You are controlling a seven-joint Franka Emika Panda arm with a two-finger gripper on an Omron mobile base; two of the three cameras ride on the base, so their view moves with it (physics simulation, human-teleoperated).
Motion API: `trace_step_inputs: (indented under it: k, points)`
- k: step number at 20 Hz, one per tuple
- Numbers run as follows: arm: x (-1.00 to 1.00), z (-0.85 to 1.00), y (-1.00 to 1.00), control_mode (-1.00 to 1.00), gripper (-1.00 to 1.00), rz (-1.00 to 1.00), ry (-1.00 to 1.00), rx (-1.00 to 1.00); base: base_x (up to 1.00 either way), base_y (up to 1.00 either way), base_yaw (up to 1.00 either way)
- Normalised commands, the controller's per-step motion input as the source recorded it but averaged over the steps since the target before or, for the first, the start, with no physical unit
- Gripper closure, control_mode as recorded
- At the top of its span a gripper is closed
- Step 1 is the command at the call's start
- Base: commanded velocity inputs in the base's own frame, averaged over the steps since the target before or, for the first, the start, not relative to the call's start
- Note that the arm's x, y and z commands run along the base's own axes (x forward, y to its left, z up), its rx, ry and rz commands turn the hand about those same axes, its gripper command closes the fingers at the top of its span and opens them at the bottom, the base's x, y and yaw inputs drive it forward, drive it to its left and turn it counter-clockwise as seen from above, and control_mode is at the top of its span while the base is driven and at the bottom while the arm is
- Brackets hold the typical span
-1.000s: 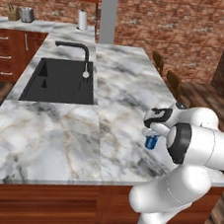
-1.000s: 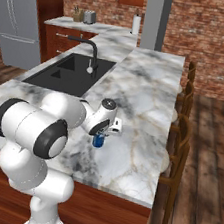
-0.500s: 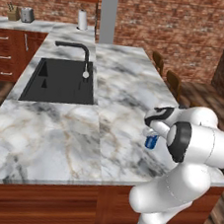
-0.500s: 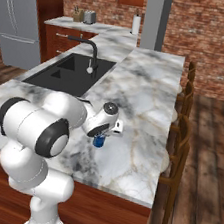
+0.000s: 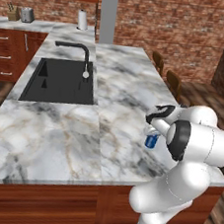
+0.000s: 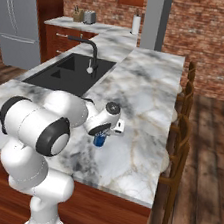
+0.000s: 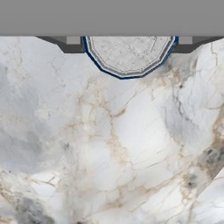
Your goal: Move the drinks to the dining counter.
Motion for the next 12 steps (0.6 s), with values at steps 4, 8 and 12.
trace_step_inputs:
  k: [4,8,12]
  points:
    - [-0.26,-0.11,0.13,-1.0,1.0,0.0,0.0,0.0,0.0,0.0,0.0]
    - [-0.42,-0.12,0.12,-1.0,1.0,0.0,-0.01,0.0,0.0,0.0,0.0]
    - [-0.28,-0.2,0.13,-1.0,1.0,0.0,0.0,0.0,0.0,0.0,0.0]
